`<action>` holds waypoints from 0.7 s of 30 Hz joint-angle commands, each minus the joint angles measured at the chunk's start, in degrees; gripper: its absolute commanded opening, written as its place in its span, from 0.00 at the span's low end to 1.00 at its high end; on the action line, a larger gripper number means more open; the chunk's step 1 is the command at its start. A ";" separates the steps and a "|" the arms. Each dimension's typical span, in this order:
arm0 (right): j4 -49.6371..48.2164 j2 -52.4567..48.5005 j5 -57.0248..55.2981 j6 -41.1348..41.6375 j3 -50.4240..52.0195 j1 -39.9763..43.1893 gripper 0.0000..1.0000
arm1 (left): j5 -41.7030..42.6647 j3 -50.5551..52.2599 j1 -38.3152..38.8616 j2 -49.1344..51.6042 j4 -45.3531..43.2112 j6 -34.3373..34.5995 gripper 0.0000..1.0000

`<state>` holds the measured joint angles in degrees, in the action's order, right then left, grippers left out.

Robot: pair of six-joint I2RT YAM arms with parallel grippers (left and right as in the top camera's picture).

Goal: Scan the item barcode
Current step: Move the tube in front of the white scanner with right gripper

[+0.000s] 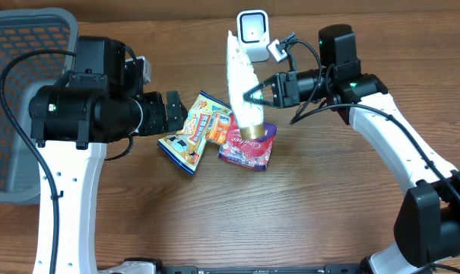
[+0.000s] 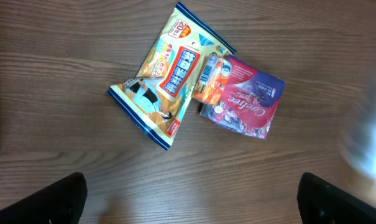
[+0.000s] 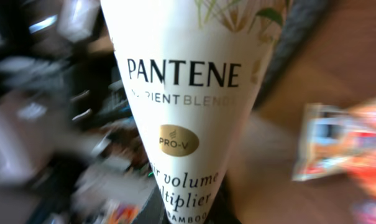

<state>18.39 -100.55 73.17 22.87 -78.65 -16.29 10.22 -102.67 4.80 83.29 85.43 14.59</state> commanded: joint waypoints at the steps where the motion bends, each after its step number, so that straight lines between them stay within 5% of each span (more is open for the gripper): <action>1: 1.49 2.19 -31.08 4.02 -1.77 -0.57 0.04 | -0.59 -0.11 0.11 0.00 -0.24 -0.44 1.00; 4: 1.20 2.19 -51.89 8.11 -1.79 -2.10 0.04 | -0.61 -0.11 0.11 0.00 -0.24 -0.44 1.00; 9: -5.75 1.49 -71.32 8.52 -1.79 -5.49 0.04 | -0.61 -0.11 0.11 0.00 -0.24 -0.44 1.00; 21: -26.49 -11.52 -79.82 11.61 -8.28 -6.95 0.04 | -0.59 -0.11 0.11 0.00 -0.24 -0.44 1.00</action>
<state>-6.13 -108.40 -2.26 33.52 -81.43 -23.38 10.17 -102.67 4.80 83.29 85.30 14.59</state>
